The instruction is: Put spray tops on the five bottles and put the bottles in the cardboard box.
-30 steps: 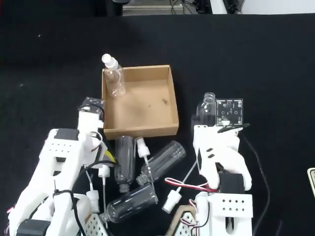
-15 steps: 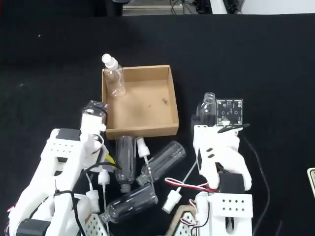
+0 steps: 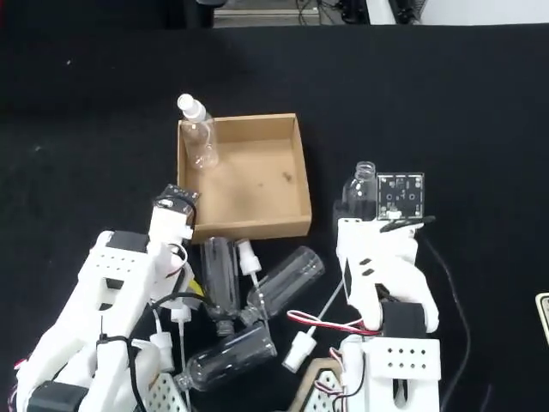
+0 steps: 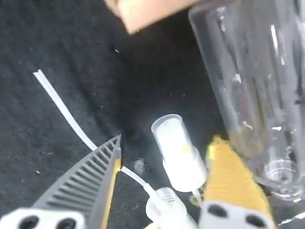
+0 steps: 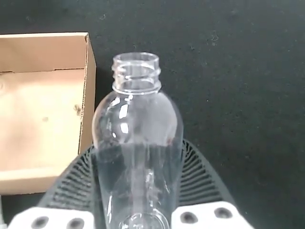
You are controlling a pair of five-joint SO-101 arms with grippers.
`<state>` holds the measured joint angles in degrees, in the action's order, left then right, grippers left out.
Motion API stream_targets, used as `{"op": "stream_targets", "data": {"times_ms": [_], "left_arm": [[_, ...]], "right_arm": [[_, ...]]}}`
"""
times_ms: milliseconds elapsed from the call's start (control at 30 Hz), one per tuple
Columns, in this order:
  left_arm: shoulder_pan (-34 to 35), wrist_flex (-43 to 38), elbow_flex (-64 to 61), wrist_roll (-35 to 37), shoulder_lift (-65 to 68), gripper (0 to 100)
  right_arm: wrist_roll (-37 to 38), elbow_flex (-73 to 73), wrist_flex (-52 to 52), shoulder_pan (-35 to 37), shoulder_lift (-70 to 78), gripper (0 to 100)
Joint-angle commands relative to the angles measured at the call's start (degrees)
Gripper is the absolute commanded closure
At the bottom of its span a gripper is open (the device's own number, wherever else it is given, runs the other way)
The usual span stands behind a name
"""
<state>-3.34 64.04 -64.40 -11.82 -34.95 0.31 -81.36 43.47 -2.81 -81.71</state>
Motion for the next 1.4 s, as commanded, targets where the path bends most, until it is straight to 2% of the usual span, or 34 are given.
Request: {"op": "stream_targets", "data": {"times_ms": [0,67,267,333,500,633,767,1000,1133,1200,1367], "left_arm": [[-0.7,-0.7,0.2,-0.6,-0.1,89],[-0.6,-0.9,0.2,-0.6,-0.1,97],[0.3,-1.7,2.1,-0.3,-0.7,97],[3.4,-3.0,4.6,-0.3,-0.4,97],[16.0,-3.4,13.5,-0.7,-0.2,97],[23.3,2.2,22.5,-0.7,-0.7,97],[27.4,6.2,31.6,-0.4,-0.7,97],[28.2,5.5,37.8,-0.1,-0.5,97],[27.9,0.2,37.3,7.1,-0.9,97],[27.2,0.2,40.6,10.4,-2.2,97],[22.5,0.1,49.3,13.3,-9.3,97]], "right_arm": [[-0.3,0.7,0.4,0.5,-1.8,98.7],[-0.3,0.7,0.4,0.5,-1.8,98.7],[-0.3,0.7,0.4,0.5,-1.8,98.7],[-0.4,0.7,0.4,0.5,-1.8,98.7],[-0.4,0.7,0.4,0.5,-1.8,98.7],[-0.4,0.7,0.4,0.5,-1.8,98.7],[-0.4,0.7,0.4,0.6,-1.8,98.7],[-0.4,0.7,0.3,0.6,-1.8,98.7],[-0.5,0.7,0.2,0.6,-1.8,98.7],[-0.6,1.0,-0.1,0.6,-1.8,98.7],[-8.9,5.1,-0.4,3.3,-1.8,98.7]]}}
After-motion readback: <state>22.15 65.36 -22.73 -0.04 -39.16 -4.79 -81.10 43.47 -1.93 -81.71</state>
